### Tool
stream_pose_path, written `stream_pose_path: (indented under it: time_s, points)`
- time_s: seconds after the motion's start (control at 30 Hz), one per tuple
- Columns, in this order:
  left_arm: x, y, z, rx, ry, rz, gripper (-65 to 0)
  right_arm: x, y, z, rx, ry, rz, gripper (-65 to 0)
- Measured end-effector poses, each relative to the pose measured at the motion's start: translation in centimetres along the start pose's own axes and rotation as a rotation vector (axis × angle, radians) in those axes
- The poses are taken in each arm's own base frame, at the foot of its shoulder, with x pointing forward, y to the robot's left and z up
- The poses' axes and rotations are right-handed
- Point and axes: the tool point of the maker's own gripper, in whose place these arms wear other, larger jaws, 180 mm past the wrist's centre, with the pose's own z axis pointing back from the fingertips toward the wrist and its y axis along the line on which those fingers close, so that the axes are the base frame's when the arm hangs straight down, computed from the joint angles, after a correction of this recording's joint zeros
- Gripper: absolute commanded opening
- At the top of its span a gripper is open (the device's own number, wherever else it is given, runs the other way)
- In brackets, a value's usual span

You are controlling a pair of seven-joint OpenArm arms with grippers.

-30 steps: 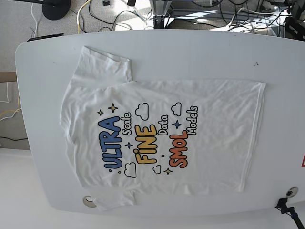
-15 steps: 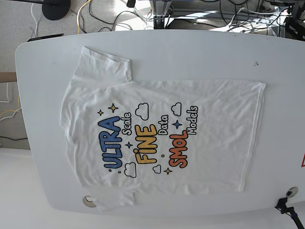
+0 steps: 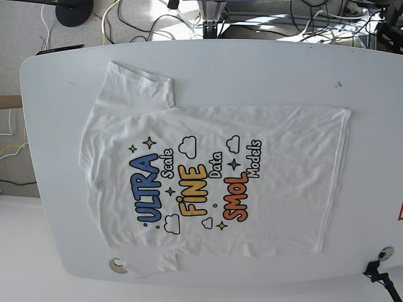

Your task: Fold the T-shirt properly

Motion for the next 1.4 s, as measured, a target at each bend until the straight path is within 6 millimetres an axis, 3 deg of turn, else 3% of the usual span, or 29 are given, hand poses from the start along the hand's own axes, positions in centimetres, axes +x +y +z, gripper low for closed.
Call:
stream_pose_path:
  time_s: [0.17, 0.3, 0.4, 0.53, 0.63, 0.77, 0.97, 1.1, 1.2, 1.3, 1.4]
  points:
    - [3.2, -0.1, 2.8, -0.010, -0.086, -0.014, -45.3, 2.8, 0.6, 2.3, 0.012, -0.064, 0.000, -29.4]
    - [6.6, 2.6, 4.9, 0.067, -0.174, -0.029, -45.1, 5.8, 0.8, 3.8, 0.017, -0.135, -0.001, -29.4]
    - [8.9, 3.5, 6.5, 0.090, -0.235, -0.045, -45.1, 7.4, 1.1, 4.9, 0.021, -0.170, -0.003, -29.4]
    - [9.3, 4.6, 7.7, 0.118, -0.235, -0.060, -45.1, 10.1, 1.1, 5.2, 0.019, -0.241, -0.003, -29.5]
    - [10.2, 5.8, 7.9, 0.149, -0.262, -0.069, -45.1, 10.4, 1.1, 5.3, 0.019, -0.250, -0.004, -29.5]
    - [11.6, 7.4, 7.6, 0.196, -0.299, -0.070, -45.1, 11.7, 1.0, 4.4, 0.020, -0.287, -0.001, -29.5]
    - [16.1, 9.3, 6.7, 0.252, -0.422, -0.063, -45.1, 17.4, 0.6, 2.2, 0.011, -0.453, 0.008, -29.5]
    - [21.2, 10.9, 6.5, 0.306, -0.575, -0.054, -45.1, 20.3, 0.3, 1.1, 0.002, -0.526, 0.013, -29.5]
    - [23.9, 11.2, 6.2, 0.306, -0.645, -0.047, -45.1, 22.5, -1.9, 0.8, -0.060, -0.588, 0.016, -29.2]
    - [26.4, 10.6, 6.1, 0.242, -0.708, -0.076, -45.1, 24.0, -4.6, 0.7, -0.113, -0.632, -0.086, -29.0]
    - [28.2, 10.9, 6.3, 0.238, -0.765, -0.027, -45.1, 24.3, -5.2, -0.7, -0.066, -0.567, -0.201, -29.0]
